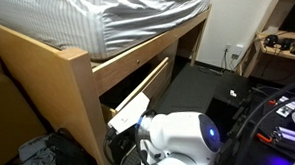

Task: Close the top left drawer

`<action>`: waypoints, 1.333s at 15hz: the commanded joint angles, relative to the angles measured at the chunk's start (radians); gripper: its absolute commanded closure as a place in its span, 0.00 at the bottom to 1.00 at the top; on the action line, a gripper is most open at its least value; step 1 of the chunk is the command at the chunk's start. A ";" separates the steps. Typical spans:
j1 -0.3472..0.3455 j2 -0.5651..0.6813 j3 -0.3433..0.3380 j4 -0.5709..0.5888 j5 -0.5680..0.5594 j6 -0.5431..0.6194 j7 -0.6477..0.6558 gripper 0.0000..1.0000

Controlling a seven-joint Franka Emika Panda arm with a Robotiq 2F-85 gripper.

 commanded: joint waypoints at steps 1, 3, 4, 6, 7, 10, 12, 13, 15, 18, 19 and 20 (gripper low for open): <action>-0.005 0.000 -0.001 0.000 0.000 0.000 0.000 0.00; -0.008 0.000 -0.001 0.001 0.000 0.000 0.000 0.00; -0.008 0.000 -0.001 0.002 0.000 0.000 0.000 0.00; -0.008 0.000 -0.001 0.003 0.000 0.000 0.000 0.00; -0.008 0.000 -0.001 0.003 0.000 0.000 0.000 0.00; -0.023 -0.007 0.012 0.012 -0.020 0.004 0.000 0.00; -0.057 -0.063 0.060 -0.042 -0.082 0.025 0.000 0.00; -0.069 -0.068 0.074 -0.065 -0.099 0.045 0.001 0.00; -0.129 -0.079 0.128 -0.093 -0.101 0.131 0.001 0.00; -0.272 -0.042 0.174 0.023 -0.049 0.195 0.003 0.00; -0.324 -0.025 0.175 0.090 -0.036 0.176 0.005 0.00; -0.365 -0.011 0.175 0.147 -0.032 0.165 0.007 0.00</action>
